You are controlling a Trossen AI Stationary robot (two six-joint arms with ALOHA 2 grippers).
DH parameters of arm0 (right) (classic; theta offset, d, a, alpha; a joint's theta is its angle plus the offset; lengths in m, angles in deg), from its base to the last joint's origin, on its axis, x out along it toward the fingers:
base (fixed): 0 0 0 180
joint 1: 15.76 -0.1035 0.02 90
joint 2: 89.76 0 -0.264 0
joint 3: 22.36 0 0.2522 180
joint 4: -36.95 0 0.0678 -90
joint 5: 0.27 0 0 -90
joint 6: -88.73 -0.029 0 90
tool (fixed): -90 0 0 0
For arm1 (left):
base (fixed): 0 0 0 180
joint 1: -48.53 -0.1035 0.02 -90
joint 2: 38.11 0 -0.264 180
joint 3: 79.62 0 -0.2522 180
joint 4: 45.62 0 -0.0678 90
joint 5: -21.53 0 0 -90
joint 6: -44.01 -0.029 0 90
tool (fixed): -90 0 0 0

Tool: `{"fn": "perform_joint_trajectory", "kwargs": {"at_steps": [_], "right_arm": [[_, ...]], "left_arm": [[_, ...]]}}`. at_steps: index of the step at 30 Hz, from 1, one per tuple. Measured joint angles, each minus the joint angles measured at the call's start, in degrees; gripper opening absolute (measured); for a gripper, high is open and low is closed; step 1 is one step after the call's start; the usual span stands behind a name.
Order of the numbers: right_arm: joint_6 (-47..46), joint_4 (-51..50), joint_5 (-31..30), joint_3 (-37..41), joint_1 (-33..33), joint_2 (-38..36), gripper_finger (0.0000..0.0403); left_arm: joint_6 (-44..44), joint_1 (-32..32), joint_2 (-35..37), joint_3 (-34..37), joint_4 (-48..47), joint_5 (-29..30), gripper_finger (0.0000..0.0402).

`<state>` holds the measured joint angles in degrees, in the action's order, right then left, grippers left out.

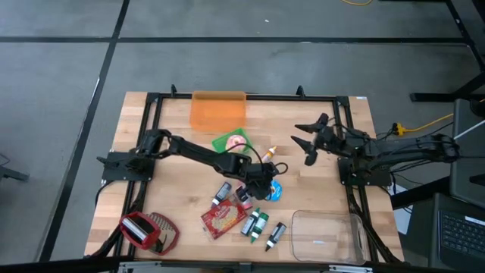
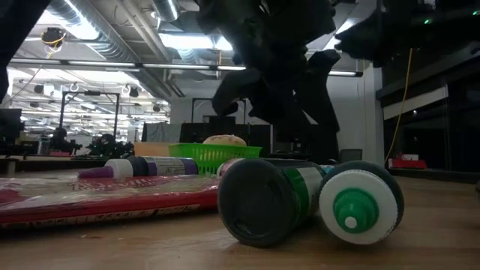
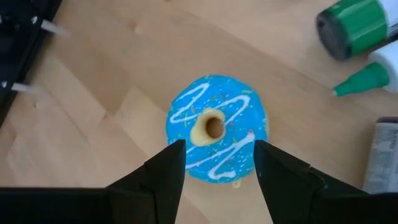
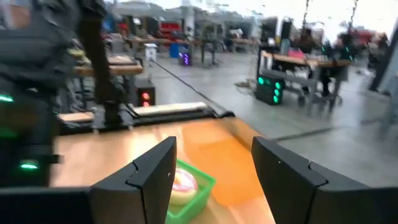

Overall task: Pick & Place Food Item
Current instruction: Put the blue donut into the green bin

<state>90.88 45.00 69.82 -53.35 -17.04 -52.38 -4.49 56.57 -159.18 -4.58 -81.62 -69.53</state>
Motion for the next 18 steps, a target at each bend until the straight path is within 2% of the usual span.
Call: {"fn": "perform_joint_trajectory", "kwargs": {"at_steps": [5, 10, 18], "right_arm": [[1.9, -5.5, 0.0, 0.0, -3.7, -8.4, 0.0213], [-1.5, -13.4, 0.0, 0.0, -6.1, -16.2, 0.0213], [-1.3, -13.2, 1.5, 0.0, -7.3, -20.6, 0.0213]], "left_arm": [[0.3, -0.5, 0.0, 0.0, 0.1, -0.9, 0.0184], [0.8, -0.7, 0.0, 0.0, 0.7, -5.4, 0.0184], [-4.2, 1.3, -1.9, -0.1, 0.4, -4.0, 0.0184]]}}
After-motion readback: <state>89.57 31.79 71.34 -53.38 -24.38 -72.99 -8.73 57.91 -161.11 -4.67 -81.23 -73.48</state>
